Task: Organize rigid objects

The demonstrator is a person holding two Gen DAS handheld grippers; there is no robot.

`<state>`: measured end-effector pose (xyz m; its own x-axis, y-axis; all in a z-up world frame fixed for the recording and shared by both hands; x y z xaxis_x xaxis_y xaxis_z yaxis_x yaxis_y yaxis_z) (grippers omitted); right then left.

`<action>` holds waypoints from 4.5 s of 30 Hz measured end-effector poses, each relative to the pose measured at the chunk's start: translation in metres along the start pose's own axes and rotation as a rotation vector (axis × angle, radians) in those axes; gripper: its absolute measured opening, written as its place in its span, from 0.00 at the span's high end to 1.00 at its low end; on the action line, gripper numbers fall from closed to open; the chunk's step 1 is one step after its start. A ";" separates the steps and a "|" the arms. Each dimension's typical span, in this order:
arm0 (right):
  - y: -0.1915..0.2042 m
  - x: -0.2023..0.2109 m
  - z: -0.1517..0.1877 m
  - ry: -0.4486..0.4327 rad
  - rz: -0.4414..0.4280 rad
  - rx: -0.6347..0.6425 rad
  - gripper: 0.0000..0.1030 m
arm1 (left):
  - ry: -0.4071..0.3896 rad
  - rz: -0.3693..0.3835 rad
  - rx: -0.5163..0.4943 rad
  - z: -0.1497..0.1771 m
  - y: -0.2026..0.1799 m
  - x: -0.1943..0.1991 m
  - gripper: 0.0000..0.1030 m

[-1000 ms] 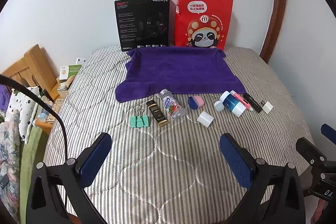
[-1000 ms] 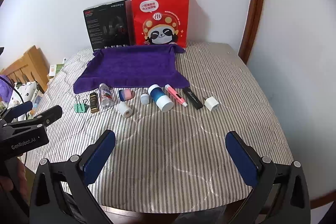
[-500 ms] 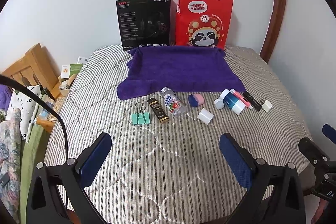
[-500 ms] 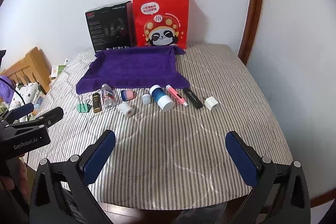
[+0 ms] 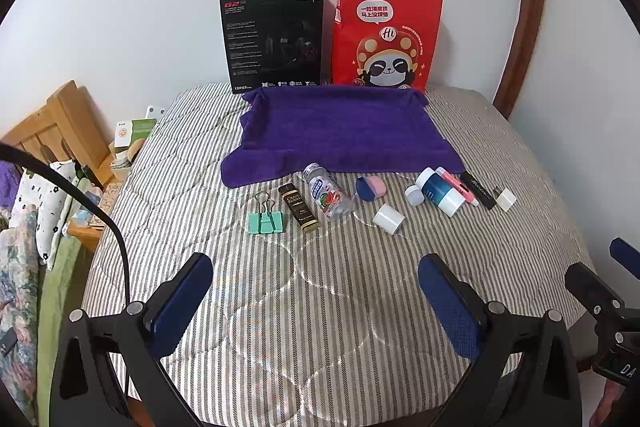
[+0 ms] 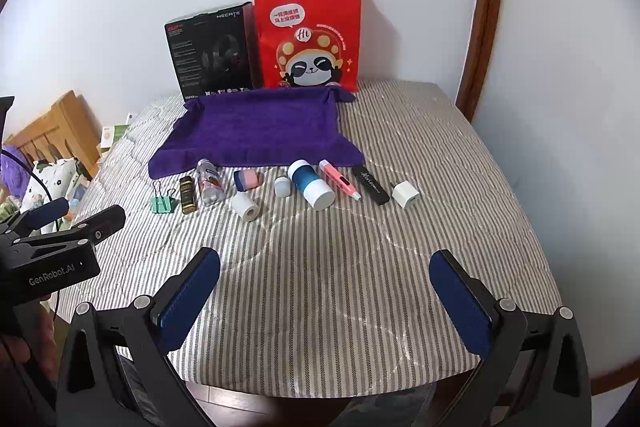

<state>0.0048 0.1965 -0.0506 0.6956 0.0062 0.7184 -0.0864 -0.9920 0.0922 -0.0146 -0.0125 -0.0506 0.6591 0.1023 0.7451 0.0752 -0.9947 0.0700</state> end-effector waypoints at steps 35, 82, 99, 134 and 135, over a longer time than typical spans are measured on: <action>-0.010 0.009 -0.002 -0.006 -0.023 -0.028 0.00 | -0.010 0.020 0.011 -0.003 0.003 0.008 0.00; -0.133 -0.185 0.017 0.178 0.086 -0.019 0.03 | 0.102 -0.102 0.125 0.009 0.058 -0.203 0.20; -0.132 -0.233 -0.011 0.150 -0.049 0.054 0.62 | 0.073 -0.049 0.105 0.003 0.056 -0.199 0.62; 0.002 -0.276 -0.162 0.122 -0.260 0.037 0.73 | 0.015 0.229 0.005 -0.172 0.020 -0.215 0.62; 0.007 -0.288 -0.171 0.133 -0.267 0.040 0.73 | 0.021 0.236 -0.002 -0.177 0.014 -0.224 0.62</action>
<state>-0.3177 0.2097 -0.1392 0.5902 0.2814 0.7566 0.1173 -0.9572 0.2645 -0.2931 -0.0514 -0.0990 0.6425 -0.1329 0.7547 -0.0803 -0.9911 -0.1062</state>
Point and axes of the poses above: each gripper's, at about its wrist camera, not at the fingertips, and x roughly against the way its jaws point, y to its left, z to its underside, the point moved 7 cm from there along -x, roughly the way its jaws point, and after that the axes turned 5 degrees about -z, right-handed, at the moved point
